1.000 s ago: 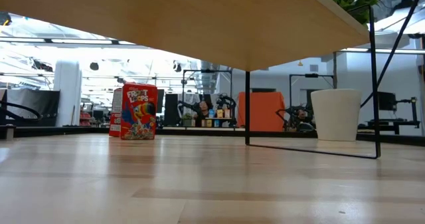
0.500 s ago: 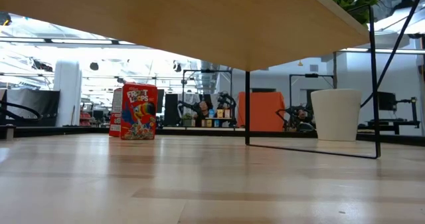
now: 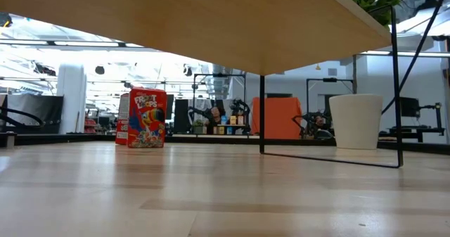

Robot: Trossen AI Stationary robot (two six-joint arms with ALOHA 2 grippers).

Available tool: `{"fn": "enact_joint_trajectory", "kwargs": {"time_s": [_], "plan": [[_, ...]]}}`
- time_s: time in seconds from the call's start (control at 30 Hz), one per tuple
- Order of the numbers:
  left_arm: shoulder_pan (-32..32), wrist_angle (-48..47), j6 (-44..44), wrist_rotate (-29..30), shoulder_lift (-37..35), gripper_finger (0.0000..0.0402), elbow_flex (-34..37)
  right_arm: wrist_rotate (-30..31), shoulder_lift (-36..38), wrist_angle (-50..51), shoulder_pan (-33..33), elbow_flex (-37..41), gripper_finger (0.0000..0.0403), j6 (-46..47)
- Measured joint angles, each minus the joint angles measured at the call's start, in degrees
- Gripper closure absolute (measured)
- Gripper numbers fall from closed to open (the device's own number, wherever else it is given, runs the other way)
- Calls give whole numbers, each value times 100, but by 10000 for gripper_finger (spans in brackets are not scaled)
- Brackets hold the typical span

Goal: Stack cereal on shelf
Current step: Put the bottom red cereal box onto the shelf

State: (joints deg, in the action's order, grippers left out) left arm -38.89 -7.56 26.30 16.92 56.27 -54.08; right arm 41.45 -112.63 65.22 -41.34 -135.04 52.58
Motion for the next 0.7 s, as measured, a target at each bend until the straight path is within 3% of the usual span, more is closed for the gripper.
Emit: {"fn": "enact_joint_trajectory", "kwargs": {"time_s": [0.17, 0.3, 0.5, 0.7], "plan": [[-2, -83, 7, -1, -271, 152, 2, 740, 493, 185, 390, 4, 258, -714], [-2, -135, 7, -3, -429, 152, 4, 795, 775, 390, 917, -1, 256, -1172], [-1, -415, -175, 1, -675, 152, 4, 242, 900, 1005, 1978, 2, 247, -1577], [16, -653, -331, 282, -868, 152, 6, -718, 857, 1553, 3083, 4, 253, -2076]]}}
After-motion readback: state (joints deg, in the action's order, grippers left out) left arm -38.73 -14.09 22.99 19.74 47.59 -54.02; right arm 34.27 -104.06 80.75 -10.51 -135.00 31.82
